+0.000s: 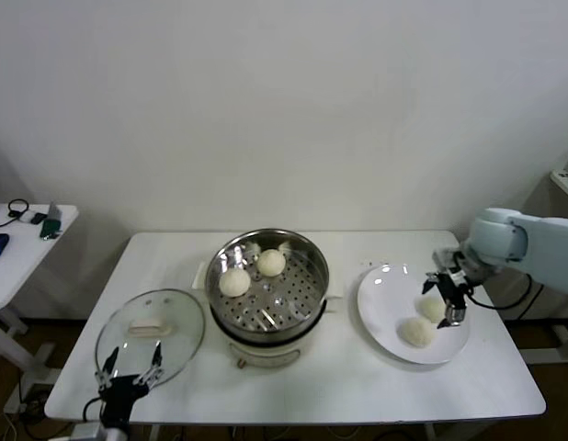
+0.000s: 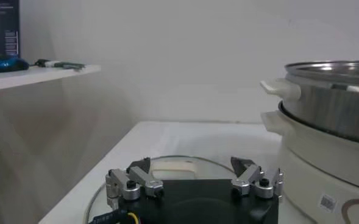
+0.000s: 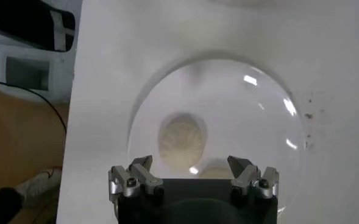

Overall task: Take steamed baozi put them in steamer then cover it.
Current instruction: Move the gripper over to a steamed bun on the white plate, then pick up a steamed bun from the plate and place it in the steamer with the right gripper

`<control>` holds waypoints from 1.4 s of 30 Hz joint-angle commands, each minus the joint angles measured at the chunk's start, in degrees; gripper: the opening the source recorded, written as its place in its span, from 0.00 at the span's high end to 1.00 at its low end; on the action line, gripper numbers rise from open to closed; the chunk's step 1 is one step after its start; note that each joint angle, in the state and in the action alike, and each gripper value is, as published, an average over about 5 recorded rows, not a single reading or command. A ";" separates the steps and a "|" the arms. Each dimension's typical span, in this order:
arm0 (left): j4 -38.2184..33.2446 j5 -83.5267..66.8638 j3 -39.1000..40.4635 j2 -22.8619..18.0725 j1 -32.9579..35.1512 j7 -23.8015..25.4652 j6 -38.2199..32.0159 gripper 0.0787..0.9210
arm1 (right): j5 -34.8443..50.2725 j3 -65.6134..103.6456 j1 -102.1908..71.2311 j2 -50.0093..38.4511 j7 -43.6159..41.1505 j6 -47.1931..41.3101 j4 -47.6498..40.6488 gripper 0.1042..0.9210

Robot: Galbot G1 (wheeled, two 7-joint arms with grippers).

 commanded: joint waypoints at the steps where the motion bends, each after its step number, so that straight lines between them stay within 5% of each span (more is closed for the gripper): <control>1: 0.00 0.11 -0.04 -0.01 0.26 -0.01 -0.09 0.12 | -4.87 9.37 -13.88 0.06 1.85 -0.93 -4.24 0.12; 29: -0.04 1.08 -0.25 0.07 0.56 -0.06 -0.10 0.12 | -5.75 13.93 -19.82 5.38 2.65 -2.08 -10.04 0.13; 42: -0.07 0.90 -0.68 0.28 0.53 -0.13 -0.08 0.12 | -3.18 6.73 -6.86 7.10 -2.04 3.26 -9.94 0.33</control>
